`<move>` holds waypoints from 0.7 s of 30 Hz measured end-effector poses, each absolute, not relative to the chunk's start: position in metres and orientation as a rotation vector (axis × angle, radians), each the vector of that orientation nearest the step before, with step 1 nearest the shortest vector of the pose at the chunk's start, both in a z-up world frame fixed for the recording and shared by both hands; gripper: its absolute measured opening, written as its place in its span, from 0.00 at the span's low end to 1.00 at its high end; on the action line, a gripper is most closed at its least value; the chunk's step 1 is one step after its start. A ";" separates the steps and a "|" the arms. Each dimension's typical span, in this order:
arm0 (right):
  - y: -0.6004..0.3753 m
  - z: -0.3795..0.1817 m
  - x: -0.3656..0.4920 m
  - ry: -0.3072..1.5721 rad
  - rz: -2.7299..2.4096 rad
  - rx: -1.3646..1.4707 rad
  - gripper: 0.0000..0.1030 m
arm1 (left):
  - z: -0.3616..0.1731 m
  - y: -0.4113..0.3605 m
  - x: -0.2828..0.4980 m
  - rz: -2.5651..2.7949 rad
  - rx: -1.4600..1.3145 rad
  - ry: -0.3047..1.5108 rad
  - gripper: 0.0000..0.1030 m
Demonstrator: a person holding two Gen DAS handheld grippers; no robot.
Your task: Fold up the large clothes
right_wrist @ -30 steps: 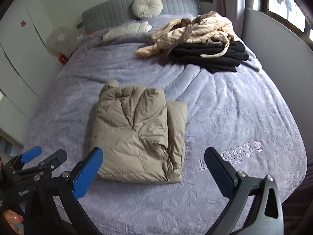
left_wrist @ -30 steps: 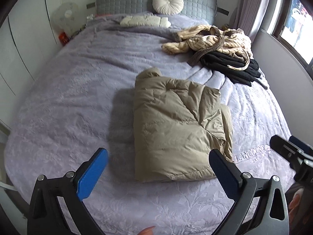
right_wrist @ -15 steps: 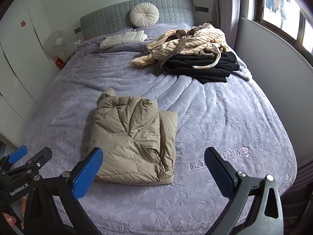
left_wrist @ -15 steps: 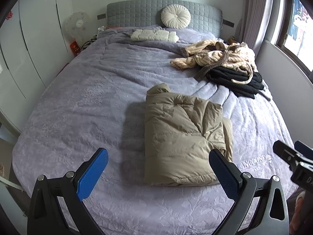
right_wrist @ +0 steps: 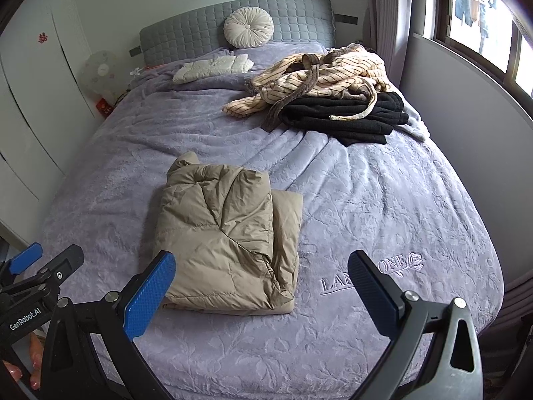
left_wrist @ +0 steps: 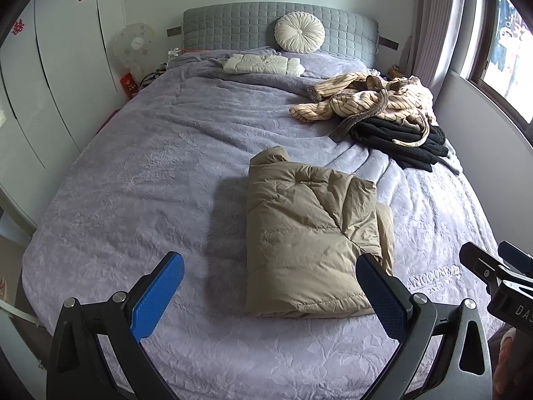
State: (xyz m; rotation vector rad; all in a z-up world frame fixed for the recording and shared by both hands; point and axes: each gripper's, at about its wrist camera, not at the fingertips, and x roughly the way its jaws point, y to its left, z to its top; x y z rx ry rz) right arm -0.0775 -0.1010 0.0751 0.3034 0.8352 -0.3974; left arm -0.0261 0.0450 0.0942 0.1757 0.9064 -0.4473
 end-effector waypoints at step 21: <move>-0.099 0.075 -0.078 0.835 -0.401 0.305 1.00 | 0.092 0.047 -0.028 -0.446 0.182 0.912 1.00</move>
